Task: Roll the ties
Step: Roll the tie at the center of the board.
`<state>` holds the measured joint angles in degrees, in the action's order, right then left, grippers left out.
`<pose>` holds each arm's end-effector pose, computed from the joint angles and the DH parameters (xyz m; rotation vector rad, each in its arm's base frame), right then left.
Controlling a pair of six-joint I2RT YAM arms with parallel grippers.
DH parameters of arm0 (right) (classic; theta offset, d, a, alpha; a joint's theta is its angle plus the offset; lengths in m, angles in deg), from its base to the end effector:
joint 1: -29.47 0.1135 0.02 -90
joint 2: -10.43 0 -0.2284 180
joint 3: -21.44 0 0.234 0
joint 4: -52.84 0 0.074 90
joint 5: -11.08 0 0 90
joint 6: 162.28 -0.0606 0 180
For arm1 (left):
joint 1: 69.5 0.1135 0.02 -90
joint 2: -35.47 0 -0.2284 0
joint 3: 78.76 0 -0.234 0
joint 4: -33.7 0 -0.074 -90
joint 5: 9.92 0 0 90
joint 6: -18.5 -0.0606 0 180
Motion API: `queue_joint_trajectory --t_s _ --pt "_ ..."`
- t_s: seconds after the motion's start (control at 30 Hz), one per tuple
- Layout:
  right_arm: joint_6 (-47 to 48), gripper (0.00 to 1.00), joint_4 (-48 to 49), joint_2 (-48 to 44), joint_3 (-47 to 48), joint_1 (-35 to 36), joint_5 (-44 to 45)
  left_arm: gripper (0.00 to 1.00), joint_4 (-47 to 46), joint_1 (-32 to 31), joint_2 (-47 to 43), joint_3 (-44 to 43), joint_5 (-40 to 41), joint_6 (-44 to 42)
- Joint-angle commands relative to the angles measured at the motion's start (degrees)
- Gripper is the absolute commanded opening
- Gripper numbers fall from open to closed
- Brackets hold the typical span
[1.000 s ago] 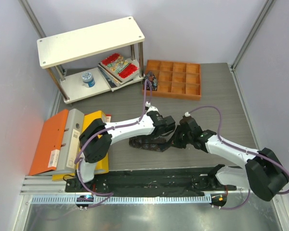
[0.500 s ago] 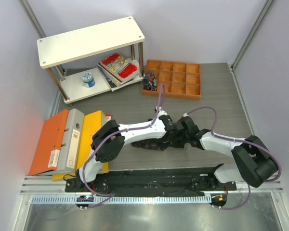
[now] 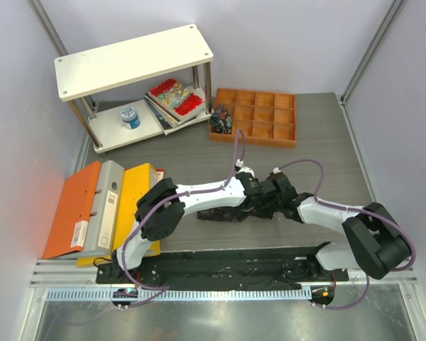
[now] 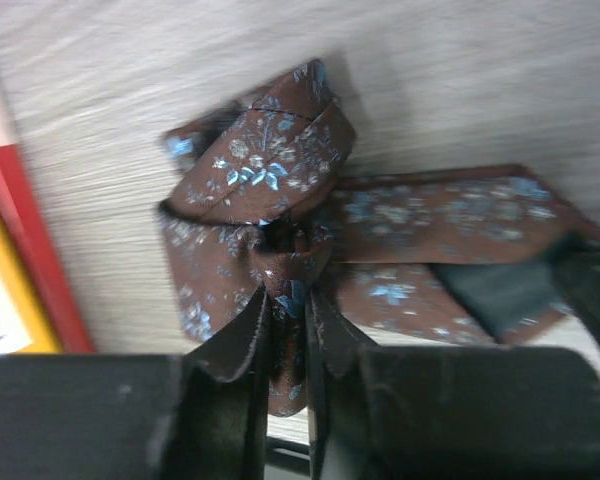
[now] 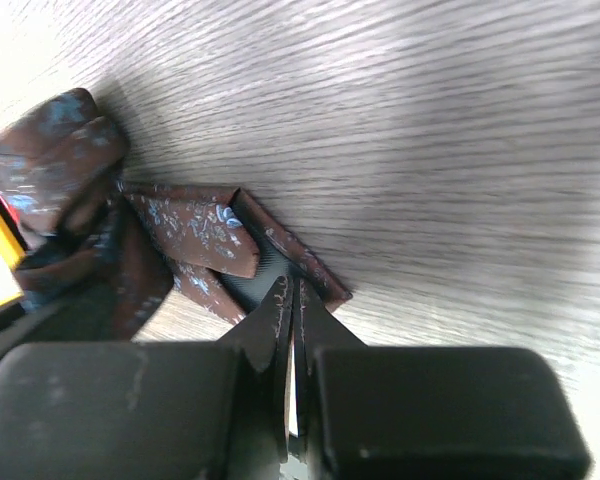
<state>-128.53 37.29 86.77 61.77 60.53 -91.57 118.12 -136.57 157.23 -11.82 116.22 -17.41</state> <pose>0.1971 0.1342 0.0936 0.4823 2.6323 0.8580 0.1751 -0.3221 0.1495 0.3141 2.5585 0.4743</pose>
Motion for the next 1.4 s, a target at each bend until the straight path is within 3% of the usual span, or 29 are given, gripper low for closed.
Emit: queue_joint_trajectory --t_s 0.0,0.23,0.63,0.97,1.23,1.37 --pt "1.14 0.05 -2.12 -2.68 -0.69 -0.31 0.87 0.2 -10.66 -0.26 -3.1 2.21 -6.25 -1.79" --pt "1.67 0.05 -3.26 -3.91 -1.04 -1.01 0.43 0.48 -21.21 2.11 -7.49 10.02 -12.23 -3.11" --pt "3.95 0.05 -10.03 -7.34 4.14 -1.72 1.13 0.69 -25.17 3.87 -15.66 12.14 -16.44 -5.57" --pt "5.19 0.06 -15.92 -10.68 10.47 -1.71 0.34 0.74 -26.58 8.26 -28.66 20.84 -18.82 -6.8" --pt "2.38 0.06 -8.02 -9.98 11.26 -0.58 -7.48 0.73 -29.83 16.26 -37.29 32.52 -21.72 -9.96" --pt "4.39 0.06 -9.33 -7.26 15.02 -0.05 -5.56 0.73 -31.85 17.67 -38.87 35.78 -21.99 -10.23"
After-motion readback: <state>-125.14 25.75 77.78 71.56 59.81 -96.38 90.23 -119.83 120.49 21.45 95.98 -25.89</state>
